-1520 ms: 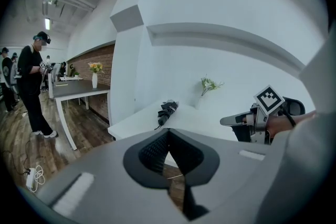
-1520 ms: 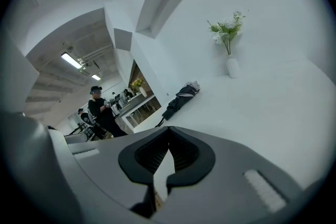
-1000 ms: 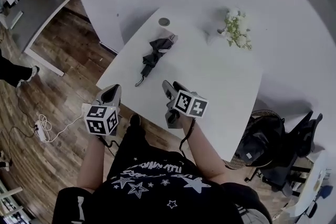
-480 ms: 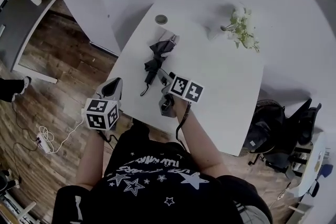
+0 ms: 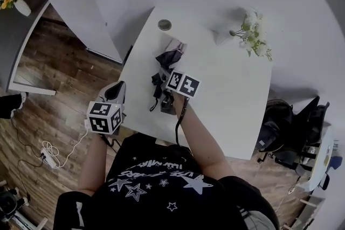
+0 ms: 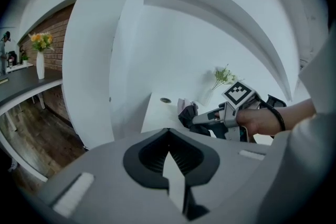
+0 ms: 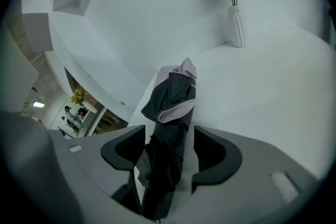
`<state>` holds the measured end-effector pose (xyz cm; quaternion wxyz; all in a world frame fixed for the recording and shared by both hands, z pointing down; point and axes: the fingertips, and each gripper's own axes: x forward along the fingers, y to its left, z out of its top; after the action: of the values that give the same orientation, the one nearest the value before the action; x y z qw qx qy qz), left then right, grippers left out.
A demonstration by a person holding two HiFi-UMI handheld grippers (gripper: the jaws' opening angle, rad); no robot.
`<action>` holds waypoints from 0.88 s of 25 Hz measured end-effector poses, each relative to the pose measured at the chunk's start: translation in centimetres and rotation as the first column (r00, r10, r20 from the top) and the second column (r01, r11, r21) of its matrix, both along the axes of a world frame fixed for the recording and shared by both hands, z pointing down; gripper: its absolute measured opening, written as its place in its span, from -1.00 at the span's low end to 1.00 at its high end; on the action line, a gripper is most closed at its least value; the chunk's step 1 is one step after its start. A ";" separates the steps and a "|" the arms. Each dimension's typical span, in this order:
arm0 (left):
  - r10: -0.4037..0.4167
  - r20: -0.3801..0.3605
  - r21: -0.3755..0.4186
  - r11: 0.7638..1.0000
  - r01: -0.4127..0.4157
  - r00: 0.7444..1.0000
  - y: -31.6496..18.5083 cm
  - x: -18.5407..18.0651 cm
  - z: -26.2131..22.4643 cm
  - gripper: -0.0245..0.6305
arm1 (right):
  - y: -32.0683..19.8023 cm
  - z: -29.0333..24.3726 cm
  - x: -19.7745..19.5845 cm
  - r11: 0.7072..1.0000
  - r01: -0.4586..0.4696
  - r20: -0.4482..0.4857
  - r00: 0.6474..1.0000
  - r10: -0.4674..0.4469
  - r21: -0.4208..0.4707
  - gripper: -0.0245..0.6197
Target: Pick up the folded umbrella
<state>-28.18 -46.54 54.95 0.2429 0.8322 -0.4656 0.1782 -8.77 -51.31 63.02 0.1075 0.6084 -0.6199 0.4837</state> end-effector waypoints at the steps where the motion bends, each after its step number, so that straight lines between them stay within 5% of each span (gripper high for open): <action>1: 0.007 -0.002 -0.003 1.000 -0.007 1.000 -0.4 0.0 0.1 -0.93 | -0.3 0.2 -0.1 1.000 0.001 -0.018 1.000 -0.001 -0.004 0.03; 11: 0.040 -0.006 -0.055 0.998 -0.041 0.999 -2.3 -0.1 1.9 -0.93 | -1.8 2.0 -0.5 0.996 0.015 -0.291 0.956 -0.039 -0.084 0.04; 17: 0.064 0.004 -0.069 0.996 -0.063 0.998 -2.1 0.4 2.6 -0.93 | -1.9 2.0 -0.5 0.995 0.050 -0.322 0.944 -0.077 -0.090 -0.10; 22: 0.060 0.015 -0.063 0.996 -0.059 0.998 -1.4 0.3 2.3 -0.93 | -1.4 1.7 0.0 0.994 0.072 -0.249 0.964 -0.091 -0.086 -0.15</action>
<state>-27.86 -47.93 57.21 0.2592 0.8362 -0.4368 0.2070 -8.72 -52.70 64.75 0.2283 0.6344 -0.6069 0.4208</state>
